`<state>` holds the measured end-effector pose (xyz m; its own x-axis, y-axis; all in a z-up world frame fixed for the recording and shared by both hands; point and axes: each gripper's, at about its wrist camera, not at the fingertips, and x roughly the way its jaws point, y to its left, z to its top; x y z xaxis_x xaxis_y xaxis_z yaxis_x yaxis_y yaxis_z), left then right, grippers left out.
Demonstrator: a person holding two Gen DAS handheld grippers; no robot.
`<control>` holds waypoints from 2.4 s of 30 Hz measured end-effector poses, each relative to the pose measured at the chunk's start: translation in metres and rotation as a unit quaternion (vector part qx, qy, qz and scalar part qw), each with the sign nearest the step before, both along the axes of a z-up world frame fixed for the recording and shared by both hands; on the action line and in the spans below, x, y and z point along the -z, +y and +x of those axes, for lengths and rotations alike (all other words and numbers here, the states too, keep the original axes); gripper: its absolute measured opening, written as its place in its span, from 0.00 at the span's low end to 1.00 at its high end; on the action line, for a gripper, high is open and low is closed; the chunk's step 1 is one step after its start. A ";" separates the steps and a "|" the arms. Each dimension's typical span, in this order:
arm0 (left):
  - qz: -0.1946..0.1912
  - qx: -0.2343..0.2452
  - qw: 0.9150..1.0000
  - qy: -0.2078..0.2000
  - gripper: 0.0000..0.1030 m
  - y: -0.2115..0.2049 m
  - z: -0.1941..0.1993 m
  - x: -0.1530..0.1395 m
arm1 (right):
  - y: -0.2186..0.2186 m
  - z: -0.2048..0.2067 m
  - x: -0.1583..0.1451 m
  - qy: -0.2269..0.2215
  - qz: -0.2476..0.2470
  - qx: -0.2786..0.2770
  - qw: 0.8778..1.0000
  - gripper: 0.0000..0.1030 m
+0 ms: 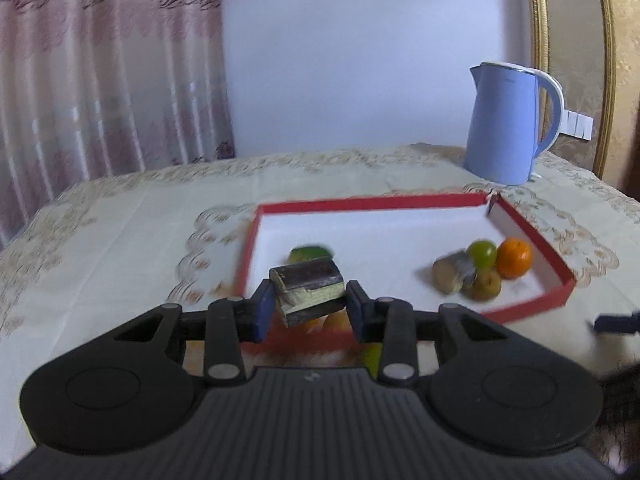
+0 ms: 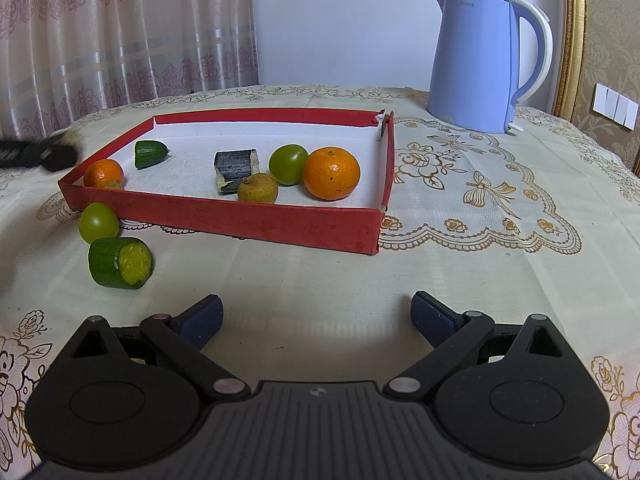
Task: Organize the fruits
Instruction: 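Lift the dark piece with the left gripper and carry it over the tray, then lower the dark piece into the tray and open the left gripper, then move the right gripper to the green cut cucumber piece and grasp it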
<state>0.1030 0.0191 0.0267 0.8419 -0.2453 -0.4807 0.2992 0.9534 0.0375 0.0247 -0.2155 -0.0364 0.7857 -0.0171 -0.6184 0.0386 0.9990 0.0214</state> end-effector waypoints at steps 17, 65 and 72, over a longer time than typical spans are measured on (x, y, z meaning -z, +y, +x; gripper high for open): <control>0.055 0.015 0.997 0.042 0.36 -0.054 0.069 0.037 | 0.000 0.000 0.000 0.000 0.000 0.000 1.000 0.98; 0.007 -0.065 0.994 0.085 1.00 0.041 -0.027 0.062 | 0.060 -0.013 -0.027 -0.053 0.039 -0.047 0.997 0.90; 0.006 -0.065 0.994 0.085 1.00 0.042 -0.027 0.062 | 0.085 0.003 -0.023 -0.032 0.035 -0.068 0.997 0.69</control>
